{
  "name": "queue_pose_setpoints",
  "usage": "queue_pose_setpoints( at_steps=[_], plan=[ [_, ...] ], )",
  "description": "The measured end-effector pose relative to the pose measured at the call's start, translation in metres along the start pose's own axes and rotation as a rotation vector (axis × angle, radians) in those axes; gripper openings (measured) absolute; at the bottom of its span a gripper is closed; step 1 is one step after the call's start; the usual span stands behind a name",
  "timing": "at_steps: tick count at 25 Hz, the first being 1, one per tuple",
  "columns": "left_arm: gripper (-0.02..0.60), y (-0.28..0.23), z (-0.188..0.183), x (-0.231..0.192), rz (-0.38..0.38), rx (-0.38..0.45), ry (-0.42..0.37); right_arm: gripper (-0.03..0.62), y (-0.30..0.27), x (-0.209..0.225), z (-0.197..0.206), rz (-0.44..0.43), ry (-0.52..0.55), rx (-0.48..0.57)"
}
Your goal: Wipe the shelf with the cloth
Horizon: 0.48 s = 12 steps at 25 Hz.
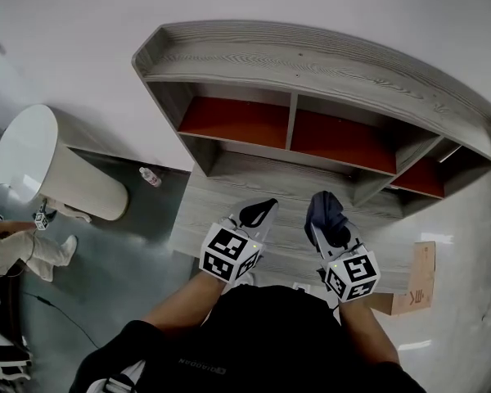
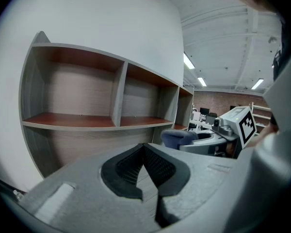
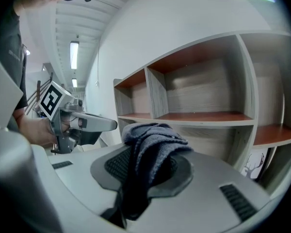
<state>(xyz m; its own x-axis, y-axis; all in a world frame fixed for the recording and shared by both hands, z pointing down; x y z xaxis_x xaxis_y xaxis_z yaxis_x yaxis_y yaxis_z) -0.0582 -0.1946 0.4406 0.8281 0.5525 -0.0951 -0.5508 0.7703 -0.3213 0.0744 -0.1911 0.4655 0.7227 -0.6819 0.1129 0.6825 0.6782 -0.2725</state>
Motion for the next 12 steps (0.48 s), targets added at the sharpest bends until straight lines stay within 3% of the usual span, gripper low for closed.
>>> queue_pose_setpoints(
  at_steps=[12],
  plan=[
    [0.008,0.013,0.005,-0.017,-0.026,-0.027,-0.004,0.098,-0.037,0.023,-0.106,0.051,0.164,0.180]
  ],
)
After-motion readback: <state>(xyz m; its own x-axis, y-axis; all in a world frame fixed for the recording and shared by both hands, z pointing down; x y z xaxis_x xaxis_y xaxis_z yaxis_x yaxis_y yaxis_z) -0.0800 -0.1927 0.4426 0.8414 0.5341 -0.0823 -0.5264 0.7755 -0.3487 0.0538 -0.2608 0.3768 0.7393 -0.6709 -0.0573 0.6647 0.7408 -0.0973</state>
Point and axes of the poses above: the fingertips, and each gripper's own axes: y backward along the fingers, x to its right, z out of its underside, the point moved 3 cm from there along y, backward along the fingers
